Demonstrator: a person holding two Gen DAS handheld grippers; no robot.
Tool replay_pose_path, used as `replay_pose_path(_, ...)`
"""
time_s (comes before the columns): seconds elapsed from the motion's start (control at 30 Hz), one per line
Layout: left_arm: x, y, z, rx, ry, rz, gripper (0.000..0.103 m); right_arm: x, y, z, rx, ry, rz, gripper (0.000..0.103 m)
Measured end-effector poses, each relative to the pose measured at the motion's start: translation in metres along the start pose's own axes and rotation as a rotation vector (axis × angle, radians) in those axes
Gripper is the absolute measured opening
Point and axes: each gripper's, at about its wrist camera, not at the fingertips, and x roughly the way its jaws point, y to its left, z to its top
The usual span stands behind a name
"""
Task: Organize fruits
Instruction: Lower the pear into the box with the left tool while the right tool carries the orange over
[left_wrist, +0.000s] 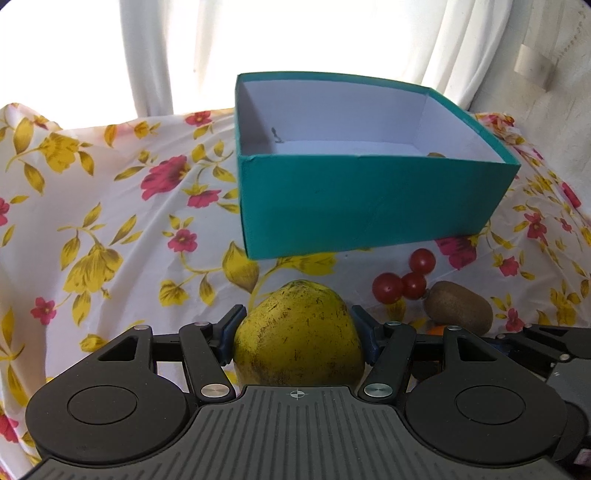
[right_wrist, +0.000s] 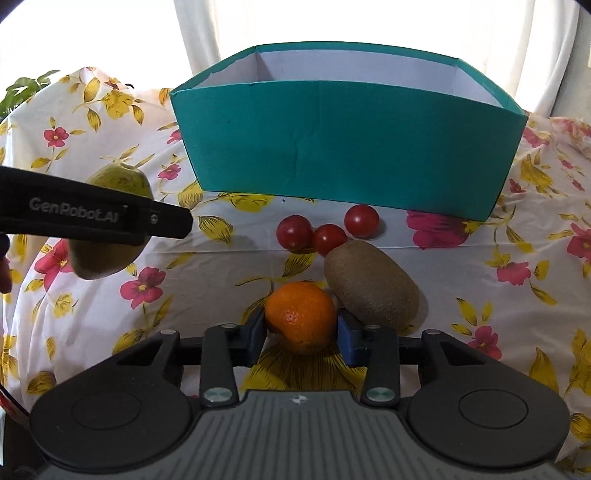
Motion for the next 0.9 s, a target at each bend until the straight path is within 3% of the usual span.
replay_pose_path(0.27, -0.011, -0.020, 0.024, 0.023, -0.050, 0.019, 0.067, -0.035, -0.017, 0.024, 0.039, -0.117, 0.001, 0.039)
replay_pose_path(0.53, -0.029, -0.044, 0.062, 0.075, -0.146, 0.073, 0.067, -0.058, -0.041, 0.047, 0.083, -0.222, -0.059, 0.039)
replay_pose_path(0.9, -0.023, -0.055, 0.093, 0.073, -0.163, 0.050, 0.067, -0.090, -0.070, 0.066, 0.129, -0.346, -0.129, 0.039)
